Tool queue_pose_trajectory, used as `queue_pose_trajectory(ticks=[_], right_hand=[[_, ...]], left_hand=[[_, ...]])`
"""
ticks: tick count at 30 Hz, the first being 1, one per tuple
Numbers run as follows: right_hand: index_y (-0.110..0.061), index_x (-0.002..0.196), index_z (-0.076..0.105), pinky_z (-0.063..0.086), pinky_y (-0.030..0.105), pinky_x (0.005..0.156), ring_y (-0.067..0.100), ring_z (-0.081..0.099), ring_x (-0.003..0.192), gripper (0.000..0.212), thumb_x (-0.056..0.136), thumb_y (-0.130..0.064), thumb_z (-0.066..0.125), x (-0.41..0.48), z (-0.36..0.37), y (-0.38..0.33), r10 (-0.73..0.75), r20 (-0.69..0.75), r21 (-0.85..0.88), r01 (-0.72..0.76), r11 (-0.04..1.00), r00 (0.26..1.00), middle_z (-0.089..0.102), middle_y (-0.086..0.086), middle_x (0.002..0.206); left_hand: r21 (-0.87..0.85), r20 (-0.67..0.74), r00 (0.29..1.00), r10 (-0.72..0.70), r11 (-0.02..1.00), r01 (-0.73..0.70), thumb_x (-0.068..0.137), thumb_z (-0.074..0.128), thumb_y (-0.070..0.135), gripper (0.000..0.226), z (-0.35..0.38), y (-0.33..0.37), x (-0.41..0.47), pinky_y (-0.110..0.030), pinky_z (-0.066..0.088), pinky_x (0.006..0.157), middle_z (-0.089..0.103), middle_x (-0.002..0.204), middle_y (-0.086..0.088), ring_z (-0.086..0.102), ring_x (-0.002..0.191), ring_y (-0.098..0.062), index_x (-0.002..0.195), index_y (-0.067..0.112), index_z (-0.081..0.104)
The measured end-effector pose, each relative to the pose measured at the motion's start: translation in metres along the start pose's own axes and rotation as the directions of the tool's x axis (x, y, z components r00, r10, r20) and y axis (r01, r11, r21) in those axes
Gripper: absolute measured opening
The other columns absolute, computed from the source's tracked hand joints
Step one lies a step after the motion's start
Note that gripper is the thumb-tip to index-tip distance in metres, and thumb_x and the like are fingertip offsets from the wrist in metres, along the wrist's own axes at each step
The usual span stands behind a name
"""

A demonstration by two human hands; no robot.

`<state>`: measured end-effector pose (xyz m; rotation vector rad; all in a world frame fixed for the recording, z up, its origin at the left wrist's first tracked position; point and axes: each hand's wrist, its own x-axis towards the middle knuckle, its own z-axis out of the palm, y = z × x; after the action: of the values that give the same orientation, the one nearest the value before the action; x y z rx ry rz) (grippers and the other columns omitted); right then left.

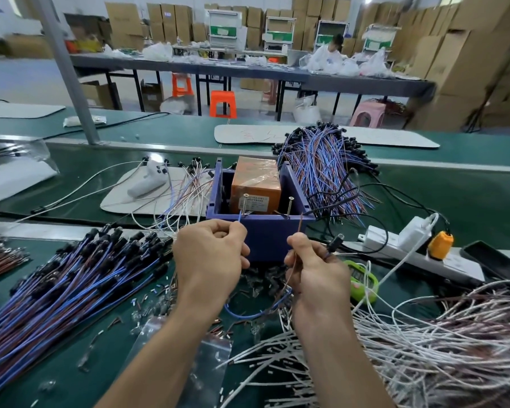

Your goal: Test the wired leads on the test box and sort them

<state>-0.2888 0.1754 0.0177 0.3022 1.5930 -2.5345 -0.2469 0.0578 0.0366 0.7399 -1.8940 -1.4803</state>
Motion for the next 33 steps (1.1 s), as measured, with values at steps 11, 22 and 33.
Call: queue_pose_trajectory(ticks=[11, 22, 33], right_hand=[[-0.012, 0.068, 0.062, 0.036, 0.021, 0.044, 0.011, 0.046, 0.047, 0.026, 0.091, -0.01, 0.074, 0.006, 0.003, 0.0, -0.017, -0.008, -0.012, 0.017, 1.0, 1.0, 0.058, 0.001, 0.053], [-0.005, 0.073, 0.065, 0.035, 0.025, 0.046, 0.011, 0.039, 0.039, 0.02, 0.088, -0.008, 0.077, 0.015, 0.008, 0.004, -0.053, -0.045, -0.081, 0.049, 0.995, 0.998, 0.056, 0.002, 0.051], [-0.009, 0.064, 0.064, 0.036, 0.03, 0.053, 0.013, 0.042, 0.043, 0.027, 0.088, -0.007, 0.076, 0.006, 0.002, -0.001, -0.115, -0.054, -0.069, 0.111, 0.991, 0.992, 0.054, 0.002, 0.049]], left_hand=[[0.017, 0.034, 0.999, 0.022, 1.0, -0.023, 0.092, 0.071, 0.015, 0.028, -0.001, 0.001, -0.001, -0.014, 0.044, 0.04, 0.07, 0.053, 0.003, 0.066, 0.042, -0.012, 0.064, 0.016, 0.073], [0.025, 0.028, 0.999, 0.02, 0.999, -0.021, 0.092, 0.071, 0.017, 0.03, -0.001, -0.001, 0.0, -0.012, 0.042, 0.039, 0.07, 0.053, 0.003, 0.066, 0.041, -0.011, 0.063, 0.018, 0.071], [-0.013, -0.014, 1.0, 0.015, 1.0, -0.015, 0.09, 0.07, 0.016, 0.03, -0.002, 0.006, -0.007, -0.016, 0.043, 0.038, 0.069, 0.051, 0.002, 0.064, 0.039, -0.011, 0.06, 0.017, 0.072]])
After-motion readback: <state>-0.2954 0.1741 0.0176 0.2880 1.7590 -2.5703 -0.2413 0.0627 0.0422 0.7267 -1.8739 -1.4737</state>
